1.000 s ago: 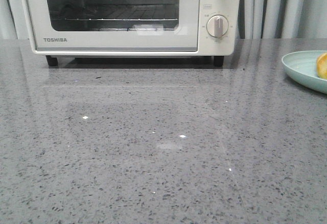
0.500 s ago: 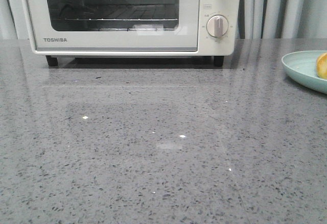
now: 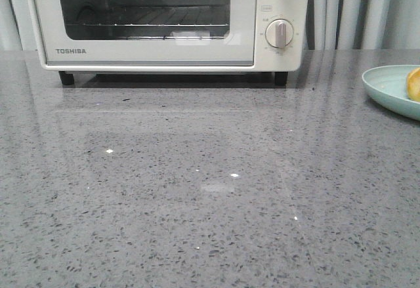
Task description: Put bread in oven
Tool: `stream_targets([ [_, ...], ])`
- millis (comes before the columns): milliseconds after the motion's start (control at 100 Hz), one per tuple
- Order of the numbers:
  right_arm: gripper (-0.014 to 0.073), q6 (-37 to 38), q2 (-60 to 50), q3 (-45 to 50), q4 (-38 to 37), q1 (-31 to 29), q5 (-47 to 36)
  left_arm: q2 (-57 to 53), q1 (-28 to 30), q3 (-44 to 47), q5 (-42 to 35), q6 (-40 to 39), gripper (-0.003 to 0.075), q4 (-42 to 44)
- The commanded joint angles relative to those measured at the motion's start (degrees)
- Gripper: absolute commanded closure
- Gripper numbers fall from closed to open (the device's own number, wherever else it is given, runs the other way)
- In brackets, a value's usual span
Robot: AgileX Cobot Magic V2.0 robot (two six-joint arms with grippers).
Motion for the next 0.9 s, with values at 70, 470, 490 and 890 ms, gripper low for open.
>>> stream_targets([
  [70, 0.0646, 0.6, -1.1, 1.5, 3.4, -0.2, -18.6, -1.4, 0.1, 1.3, -16.8, 0.0, 0.0741, -5.8],
  [470, 0.0646, 5.0, -1.1, 1.5, 3.4, -0.2, -38.8, -1.4, 0.1, 1.3, -30.4, -0.5, 0.0741, -6.8],
  [490, 0.0646, 5.4, -1.1, 1.5, 3.4, -0.2, -38.0, -1.4, 0.1, 1.3, -31.0, -0.5, 0.0741, -6.8],
  [890, 0.0645, 8.8, -0.3, -13.0, 3.4, -0.2, -4.8, 0.7, -0.3, -12.1, -11.9, -9.3, 0.0741, -0.8],
])
